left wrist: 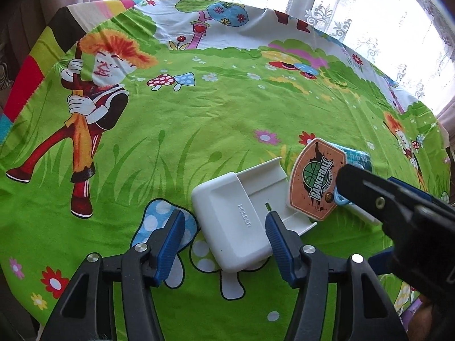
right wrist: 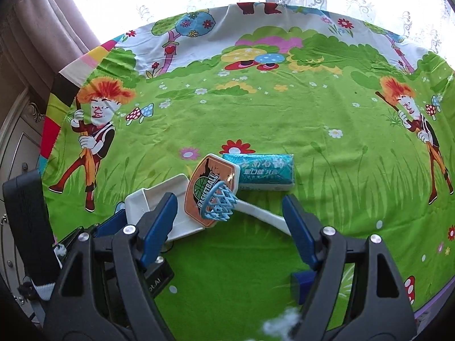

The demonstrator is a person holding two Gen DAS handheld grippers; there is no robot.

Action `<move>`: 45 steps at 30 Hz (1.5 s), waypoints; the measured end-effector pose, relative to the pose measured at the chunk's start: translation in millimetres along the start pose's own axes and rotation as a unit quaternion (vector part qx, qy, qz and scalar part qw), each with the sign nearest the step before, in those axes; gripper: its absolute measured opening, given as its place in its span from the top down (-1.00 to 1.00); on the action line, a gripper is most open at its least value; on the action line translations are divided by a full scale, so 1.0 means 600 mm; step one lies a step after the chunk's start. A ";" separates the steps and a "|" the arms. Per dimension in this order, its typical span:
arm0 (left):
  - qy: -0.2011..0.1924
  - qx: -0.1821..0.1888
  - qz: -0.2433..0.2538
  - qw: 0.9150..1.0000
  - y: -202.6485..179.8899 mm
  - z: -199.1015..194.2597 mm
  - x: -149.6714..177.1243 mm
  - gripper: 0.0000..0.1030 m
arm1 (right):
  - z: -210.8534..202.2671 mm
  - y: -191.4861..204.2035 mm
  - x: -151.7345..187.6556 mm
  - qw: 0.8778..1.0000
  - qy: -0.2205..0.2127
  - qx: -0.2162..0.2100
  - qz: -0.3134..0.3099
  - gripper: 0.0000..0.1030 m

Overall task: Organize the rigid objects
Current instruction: 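Grasp the white plastic tray piece with the left tool while the right tool grasps the blue racket toy, then carry both toys over the purple box and open both tools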

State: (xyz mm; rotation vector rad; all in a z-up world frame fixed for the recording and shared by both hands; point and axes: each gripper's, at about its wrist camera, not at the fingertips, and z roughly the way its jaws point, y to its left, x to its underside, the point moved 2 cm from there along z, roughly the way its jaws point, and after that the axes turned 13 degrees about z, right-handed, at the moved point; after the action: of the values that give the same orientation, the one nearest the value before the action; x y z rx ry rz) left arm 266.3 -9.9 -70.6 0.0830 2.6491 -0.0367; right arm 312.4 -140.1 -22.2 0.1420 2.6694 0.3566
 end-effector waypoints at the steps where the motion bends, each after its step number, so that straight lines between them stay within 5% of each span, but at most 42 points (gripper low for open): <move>1: -0.001 -0.004 0.003 1.000 0.000 -0.001 0.001 -0.07 | 0.008 0.002 -0.001 1.000 0.005 0.006 0.002 -0.53; 5: -0.002 -0.010 0.006 1.000 0.006 -0.004 0.005 0.26 | 0.033 0.003 0.002 0.999 0.012 0.031 0.002 -0.49; 9: -0.005 -0.010 0.013 1.000 0.008 -0.007 0.011 0.28 | 0.038 0.004 0.016 0.999 0.017 0.035 -0.015 -0.19; 14: -0.004 -0.004 0.006 1.000 0.014 -0.013 0.021 0.29 | 0.026 0.018 0.025 0.998 0.004 0.046 -0.052 0.45; 22: -0.011 0.000 -0.035 0.999 0.048 -0.033 0.043 0.29 | 0.009 0.024 0.036 0.998 -0.001 0.021 -0.067 0.59; 34: -0.041 0.005 -0.061 0.997 0.056 -0.089 0.060 0.29 | -0.096 0.043 0.034 0.993 -0.071 -0.002 -0.094 0.59; 45: -0.080 0.034 -0.053 0.995 0.005 -0.171 0.084 0.29 | -0.234 -0.045 0.056 0.988 -0.135 0.008 -0.081 0.59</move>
State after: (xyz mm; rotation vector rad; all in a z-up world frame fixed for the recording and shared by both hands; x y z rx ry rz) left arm 173.9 0.2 -4.2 -0.0368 2.4905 -0.1609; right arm 219.5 -192.6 78.6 -0.0207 2.3969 0.2458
